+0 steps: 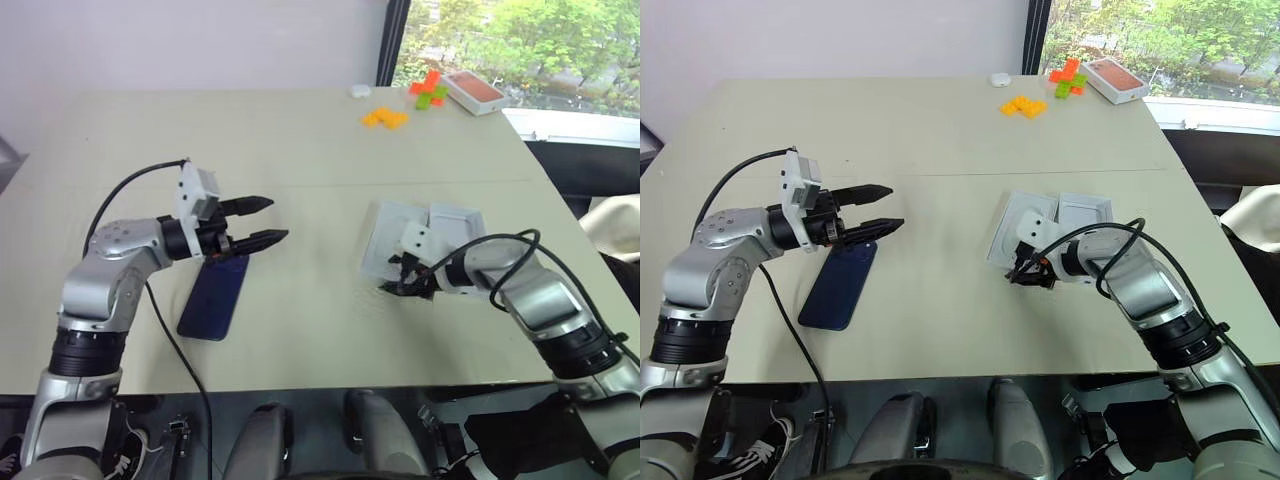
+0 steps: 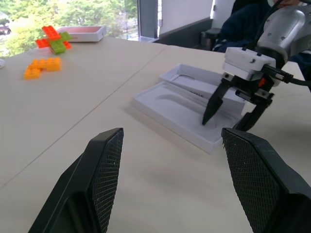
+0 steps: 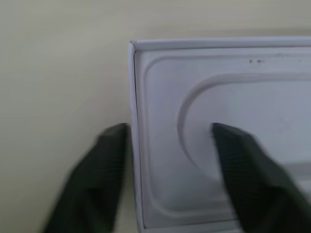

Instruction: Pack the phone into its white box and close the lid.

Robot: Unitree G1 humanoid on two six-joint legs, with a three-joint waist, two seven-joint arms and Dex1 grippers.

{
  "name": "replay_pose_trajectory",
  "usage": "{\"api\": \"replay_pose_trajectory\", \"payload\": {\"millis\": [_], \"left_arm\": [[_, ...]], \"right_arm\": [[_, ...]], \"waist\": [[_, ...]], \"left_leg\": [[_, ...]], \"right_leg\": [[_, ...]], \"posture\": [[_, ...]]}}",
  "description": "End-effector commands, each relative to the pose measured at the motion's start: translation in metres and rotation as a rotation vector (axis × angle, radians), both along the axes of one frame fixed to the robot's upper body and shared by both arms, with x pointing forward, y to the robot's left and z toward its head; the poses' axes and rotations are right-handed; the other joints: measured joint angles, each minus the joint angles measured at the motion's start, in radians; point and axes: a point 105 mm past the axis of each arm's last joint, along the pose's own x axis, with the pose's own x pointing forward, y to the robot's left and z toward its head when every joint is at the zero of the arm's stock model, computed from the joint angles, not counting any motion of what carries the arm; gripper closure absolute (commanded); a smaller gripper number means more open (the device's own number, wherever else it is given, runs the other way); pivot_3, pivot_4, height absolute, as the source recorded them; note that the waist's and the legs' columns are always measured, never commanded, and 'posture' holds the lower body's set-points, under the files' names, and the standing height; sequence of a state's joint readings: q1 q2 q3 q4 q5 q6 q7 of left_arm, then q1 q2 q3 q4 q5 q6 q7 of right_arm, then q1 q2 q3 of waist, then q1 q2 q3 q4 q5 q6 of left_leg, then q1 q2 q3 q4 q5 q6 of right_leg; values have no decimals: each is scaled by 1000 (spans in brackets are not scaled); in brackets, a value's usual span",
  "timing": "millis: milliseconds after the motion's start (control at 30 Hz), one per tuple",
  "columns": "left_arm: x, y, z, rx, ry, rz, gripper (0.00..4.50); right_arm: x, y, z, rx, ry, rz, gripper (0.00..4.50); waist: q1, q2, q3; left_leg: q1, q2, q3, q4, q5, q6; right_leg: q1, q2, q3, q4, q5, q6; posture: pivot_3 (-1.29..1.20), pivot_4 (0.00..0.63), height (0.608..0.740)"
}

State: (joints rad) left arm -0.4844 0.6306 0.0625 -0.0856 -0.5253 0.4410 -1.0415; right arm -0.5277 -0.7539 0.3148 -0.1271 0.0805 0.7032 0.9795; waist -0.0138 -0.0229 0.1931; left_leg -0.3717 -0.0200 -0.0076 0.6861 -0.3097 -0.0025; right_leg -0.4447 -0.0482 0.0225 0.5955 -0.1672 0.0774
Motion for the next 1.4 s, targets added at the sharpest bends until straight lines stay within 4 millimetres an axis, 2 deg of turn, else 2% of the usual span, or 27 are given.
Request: {"api": "replay_pose_trajectory", "payload": {"millis": [33,67,100,233,300,367,467,567,700,767,800,933,1000,1067,1133,1300,1400], "left_arm": [[-2,-1,14,5,-75,-2,1075],[-2,-1,14,5,-76,-2,1075],[-2,-1,14,5,-76,-1,1075],[-1,0,14,9,-77,4,1075],[-1,0,14,10,-76,6,1075],[-1,1,14,11,-77,6,1075],[0,1,14,13,-79,5,1075],[0,1,14,15,-82,5,1075],[-1,0,14,16,-82,7,1075],[-1,1,14,15,-81,11,1075],[-1,2,14,16,-80,15,1075],[-1,5,10,23,-60,26,1075],[-1,7,8,36,-48,40,1075],[-3,14,6,6,35,41,1075],[-1,26,4,-3,126,90,1075],[-4,67,-2,13,322,220,1075],[-8,90,-7,90,315,288,1075]], "right_arm": [[3,8,6,-7,-49,45,3480],[2,9,5,-6,-51,49,3922],[2,9,5,-5,-51,53,4060],[2,12,9,-24,-99,113,4062],[-3,25,20,40,-140,203,4062],[-19,36,30,107,-134,326,4062],[-31,38,34,127,-104,426,4062],[-25,34,33,101,-124,426,4062],[-26,40,33,124,-104,447,4062],[-22,39,30,126,-84,404,3030],[-21,38,30,126,-80,393,2649],[-21,45,44,193,-119,395,690],[-20,49,58,268,-136,383,690],[-16,50,80,379,-155,348,690],[-11,50,91,402,-222,325,690],[-3,62,92,352,-453,328,690],[-4,72,87,363,-494,338,690]], "waist": [[-1,0,0],[-2,0,0],[-2,0,0],[-2,0,0],[-3,0,0],[-3,0,0],[-1,0,0],[0,0,0],[1,0,0],[-1,0,0],[-1,0,0],[1,0,0],[-1,0,0],[-2,0,0],[-1,0,0],[-4,0,0],[-7,0,0]], "left_leg": [[0,0,0,0,0,0],[0,0,0,0,0,0],[0,0,1,0,0,0],[0,0,0,0,0,0],[0,0,0,0,0,0],[0,0,0,0,0,0],[0,1,-1,0,0,0],[0,0,0,0,0,0],[0,0,0,0,0,0],[0,0,-1,0,0,0],[0,0,0,0,0,0],[0,0,0,0,0,0],[0,0,-1,0,0,0],[0,0,0,0,0,0],[0,1,0,0,0,0],[0,1,-1,-1,0,0],[0,1,-1,-1,0,0]], "right_leg": [[0,0,0,0,0,0],[0,0,0,0,0,0],[0,0,0,0,0,0],[0,0,0,0,0,0],[0,0,0,0,0,0],[0,1,0,0,0,0],[0,1,0,0,0,0],[0,0,0,0,0,0],[0,0,0,0,0,0],[0,0,0,0,0,0],[0,0,0,0,0,0],[0,0,0,0,0,0],[0,0,0,0,0,0],[0,0,0,0,0,0],[0,0,0,0,0,0],[-1,1,-1,0,0,0],[-1,1,0,1,0,0]], "posture": [[0,150,740],[0,150,740],[0,150,740],[0,150,740],[0,150,740],[0,150,740],[0,150,740],[0,150,740],[0,150,740],[0,150,740],[0,150,740],[0,150,740],[0,150,740],[0,150,740],[0,150,740],[0,150,740],[0,150,740]]}}
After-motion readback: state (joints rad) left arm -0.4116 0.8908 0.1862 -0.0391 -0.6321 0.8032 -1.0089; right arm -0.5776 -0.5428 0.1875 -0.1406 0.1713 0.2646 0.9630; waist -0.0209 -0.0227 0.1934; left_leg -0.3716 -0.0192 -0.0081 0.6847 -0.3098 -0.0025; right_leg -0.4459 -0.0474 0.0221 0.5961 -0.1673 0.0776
